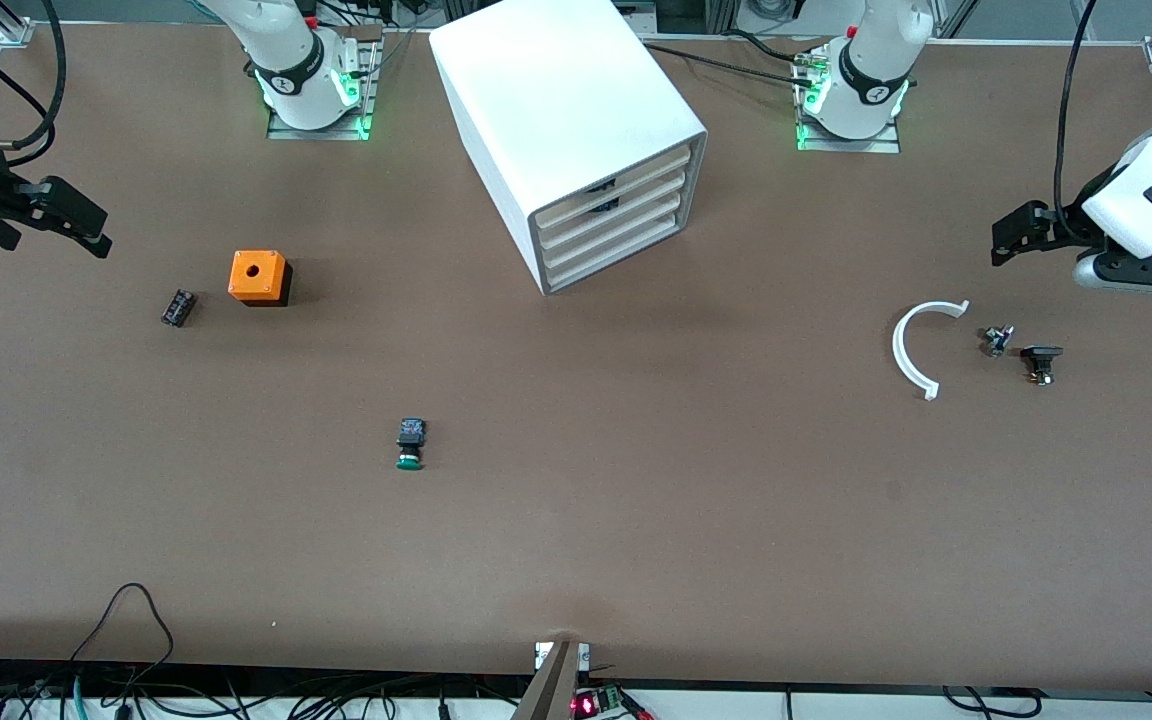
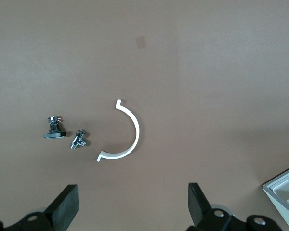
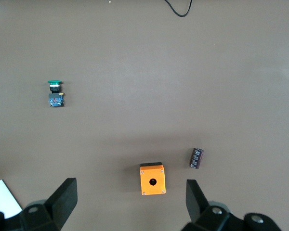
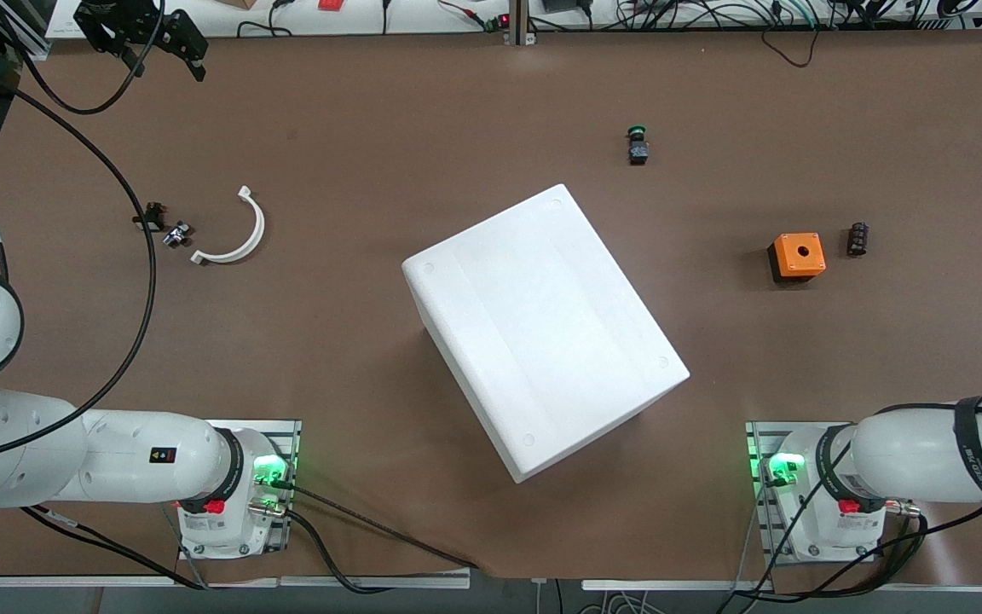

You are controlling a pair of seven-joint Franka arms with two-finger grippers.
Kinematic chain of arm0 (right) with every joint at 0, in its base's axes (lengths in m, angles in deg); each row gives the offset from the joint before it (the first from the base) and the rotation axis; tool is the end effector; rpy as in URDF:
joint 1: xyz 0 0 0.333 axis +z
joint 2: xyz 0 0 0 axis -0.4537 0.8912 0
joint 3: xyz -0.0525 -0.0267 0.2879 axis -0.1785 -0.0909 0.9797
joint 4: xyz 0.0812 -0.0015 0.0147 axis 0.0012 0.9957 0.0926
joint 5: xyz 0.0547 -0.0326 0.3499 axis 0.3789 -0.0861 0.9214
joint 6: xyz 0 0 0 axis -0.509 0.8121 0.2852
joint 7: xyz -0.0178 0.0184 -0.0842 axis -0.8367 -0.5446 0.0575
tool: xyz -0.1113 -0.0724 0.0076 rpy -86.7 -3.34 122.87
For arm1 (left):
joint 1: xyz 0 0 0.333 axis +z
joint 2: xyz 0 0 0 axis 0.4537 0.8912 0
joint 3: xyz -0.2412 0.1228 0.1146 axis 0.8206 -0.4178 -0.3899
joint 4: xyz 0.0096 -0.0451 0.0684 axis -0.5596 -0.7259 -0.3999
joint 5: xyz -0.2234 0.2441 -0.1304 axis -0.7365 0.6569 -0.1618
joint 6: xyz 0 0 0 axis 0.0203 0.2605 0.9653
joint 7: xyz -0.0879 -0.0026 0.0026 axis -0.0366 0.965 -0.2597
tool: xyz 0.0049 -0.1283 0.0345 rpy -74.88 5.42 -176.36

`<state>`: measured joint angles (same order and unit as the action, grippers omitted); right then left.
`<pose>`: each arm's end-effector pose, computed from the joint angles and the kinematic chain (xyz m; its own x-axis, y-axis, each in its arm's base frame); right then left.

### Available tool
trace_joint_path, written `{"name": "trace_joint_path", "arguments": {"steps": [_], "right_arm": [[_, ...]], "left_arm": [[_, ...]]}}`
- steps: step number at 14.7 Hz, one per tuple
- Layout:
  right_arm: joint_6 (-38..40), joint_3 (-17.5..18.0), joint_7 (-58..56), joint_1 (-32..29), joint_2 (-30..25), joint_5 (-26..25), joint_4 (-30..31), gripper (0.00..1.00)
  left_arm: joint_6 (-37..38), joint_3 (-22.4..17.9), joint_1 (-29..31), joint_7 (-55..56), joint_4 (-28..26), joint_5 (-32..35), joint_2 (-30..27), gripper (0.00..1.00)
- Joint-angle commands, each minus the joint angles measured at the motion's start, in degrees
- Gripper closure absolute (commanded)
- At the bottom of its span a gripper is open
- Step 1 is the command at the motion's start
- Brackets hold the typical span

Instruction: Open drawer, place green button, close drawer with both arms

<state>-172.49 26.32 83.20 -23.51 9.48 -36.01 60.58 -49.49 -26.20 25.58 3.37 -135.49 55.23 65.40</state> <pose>0.5161 0.0146 0.5794 0.9949 -0.0692 0.0738 -0.0720 -0.9968 0.0360 0.5076 -0.0058 0.5214 0.9941 -0.0873 -0.0651 -0.0884 -0.9960 -0.0149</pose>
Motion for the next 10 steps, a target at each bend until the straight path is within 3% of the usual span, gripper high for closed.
{"name": "trace_joint_path", "arguments": {"steps": [1, 10], "right_arm": [[2.6, 0.0, 0.2, 0.2, 0.6, -0.6, -1.6, 0.00], [4.2, 0.2, 0.2, 0.5, 1.9, -0.3, 0.6, 0.00]], "left_arm": [[1.3, -0.2, -0.1, -1.2, 1.7, -1.2, 0.9, 0.00], [1.3, -0.2, -0.1, -1.2, 1.7, -1.2, 0.9, 0.00]]}}
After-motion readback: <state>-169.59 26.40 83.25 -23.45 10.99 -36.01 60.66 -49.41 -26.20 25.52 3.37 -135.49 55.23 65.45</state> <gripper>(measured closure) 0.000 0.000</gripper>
